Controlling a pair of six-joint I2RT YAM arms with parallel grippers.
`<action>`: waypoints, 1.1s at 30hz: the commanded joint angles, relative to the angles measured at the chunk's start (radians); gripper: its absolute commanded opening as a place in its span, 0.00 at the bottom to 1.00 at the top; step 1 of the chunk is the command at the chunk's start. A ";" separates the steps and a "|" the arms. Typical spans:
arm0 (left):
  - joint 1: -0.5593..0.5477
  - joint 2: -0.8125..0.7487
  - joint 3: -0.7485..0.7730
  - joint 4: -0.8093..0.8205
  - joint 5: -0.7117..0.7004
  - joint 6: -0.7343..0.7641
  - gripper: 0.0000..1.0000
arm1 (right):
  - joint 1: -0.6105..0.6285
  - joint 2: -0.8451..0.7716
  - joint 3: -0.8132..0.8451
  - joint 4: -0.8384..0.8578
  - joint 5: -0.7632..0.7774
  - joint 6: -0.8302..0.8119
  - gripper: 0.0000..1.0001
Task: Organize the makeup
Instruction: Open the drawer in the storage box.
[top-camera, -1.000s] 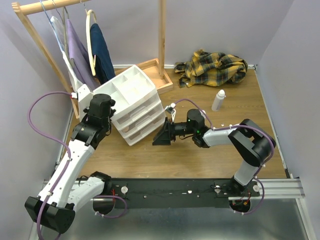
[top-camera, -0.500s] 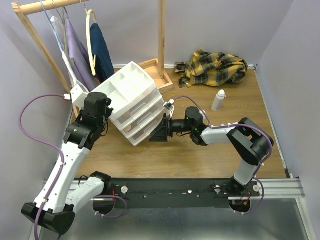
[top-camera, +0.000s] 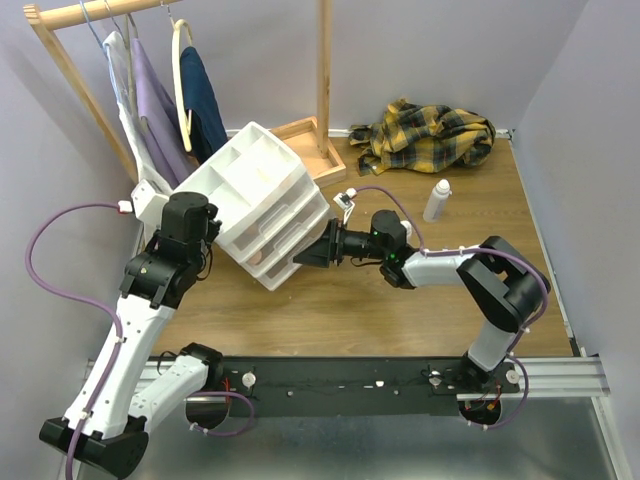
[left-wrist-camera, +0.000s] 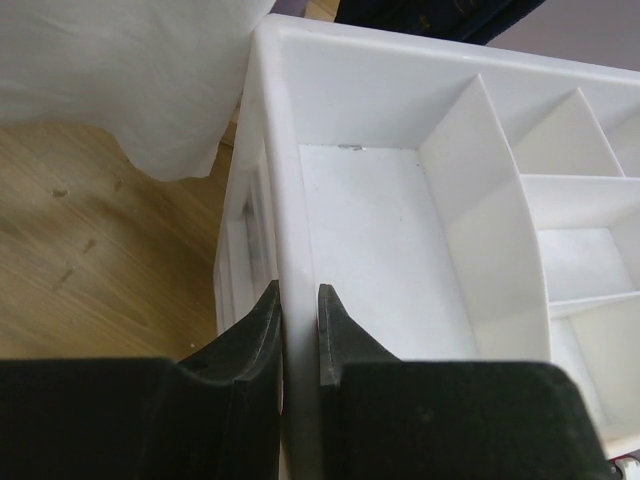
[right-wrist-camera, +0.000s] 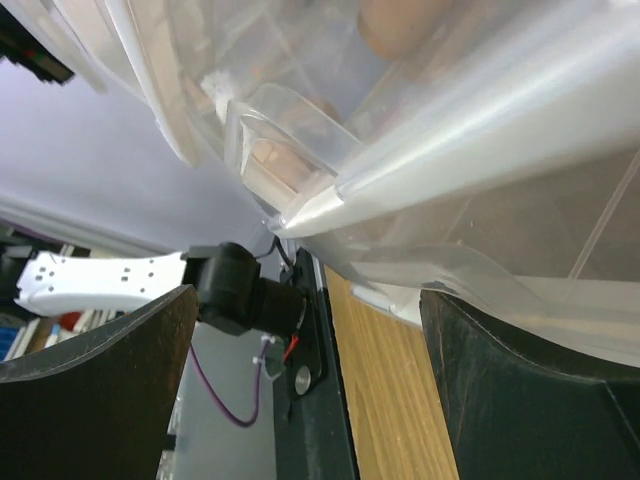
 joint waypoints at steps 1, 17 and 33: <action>-0.006 -0.051 0.010 0.197 0.080 -0.186 0.00 | -0.014 -0.028 0.024 0.063 0.092 0.028 1.00; -0.006 0.024 -0.011 0.216 0.058 -0.158 0.00 | -0.016 -0.023 -0.100 0.497 0.138 0.123 0.92; -0.008 0.141 -0.088 0.305 -0.145 0.036 0.00 | -0.013 -0.027 -0.132 0.570 0.041 0.166 0.28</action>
